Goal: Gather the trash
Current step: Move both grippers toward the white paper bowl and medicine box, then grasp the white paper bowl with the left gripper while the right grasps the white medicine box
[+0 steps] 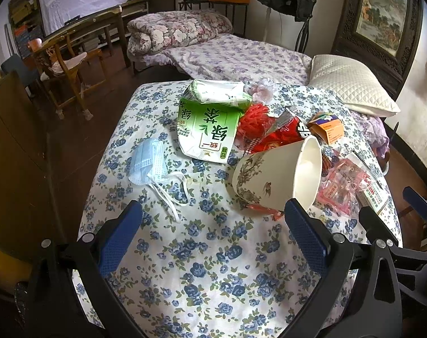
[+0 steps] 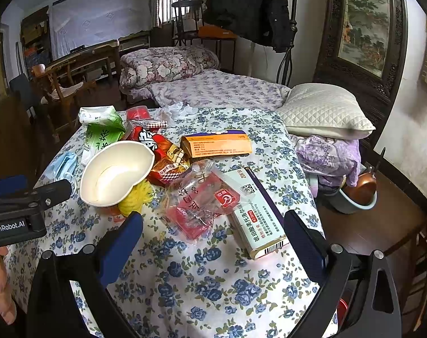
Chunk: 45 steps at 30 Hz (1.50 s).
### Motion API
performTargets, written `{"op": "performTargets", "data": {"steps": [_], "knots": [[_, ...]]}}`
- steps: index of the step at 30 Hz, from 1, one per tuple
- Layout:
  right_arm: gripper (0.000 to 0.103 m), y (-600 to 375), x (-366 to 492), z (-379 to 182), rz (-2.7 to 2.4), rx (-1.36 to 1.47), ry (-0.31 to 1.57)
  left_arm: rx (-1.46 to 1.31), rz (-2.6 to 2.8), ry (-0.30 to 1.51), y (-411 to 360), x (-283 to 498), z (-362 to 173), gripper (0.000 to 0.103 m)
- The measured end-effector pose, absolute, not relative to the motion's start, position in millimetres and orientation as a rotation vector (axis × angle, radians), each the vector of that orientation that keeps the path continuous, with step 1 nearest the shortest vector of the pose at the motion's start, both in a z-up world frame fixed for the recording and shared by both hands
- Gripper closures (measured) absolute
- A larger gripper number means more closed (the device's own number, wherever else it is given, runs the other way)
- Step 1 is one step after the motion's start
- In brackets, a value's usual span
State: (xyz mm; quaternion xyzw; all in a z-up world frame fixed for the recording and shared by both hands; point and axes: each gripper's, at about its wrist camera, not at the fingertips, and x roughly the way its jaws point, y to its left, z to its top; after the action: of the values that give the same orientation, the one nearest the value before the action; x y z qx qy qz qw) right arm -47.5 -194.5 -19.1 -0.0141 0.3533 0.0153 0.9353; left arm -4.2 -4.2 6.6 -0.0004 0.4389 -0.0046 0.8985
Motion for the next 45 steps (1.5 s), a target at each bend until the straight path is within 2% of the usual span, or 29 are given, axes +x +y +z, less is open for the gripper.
{"op": "performTargets", "data": {"steps": [45], "knots": [[0.006, -214, -43, -15, 0.013, 0.024, 0.740, -0.033, -0.126, 0.899, -18, 4, 3, 0.006]]}}
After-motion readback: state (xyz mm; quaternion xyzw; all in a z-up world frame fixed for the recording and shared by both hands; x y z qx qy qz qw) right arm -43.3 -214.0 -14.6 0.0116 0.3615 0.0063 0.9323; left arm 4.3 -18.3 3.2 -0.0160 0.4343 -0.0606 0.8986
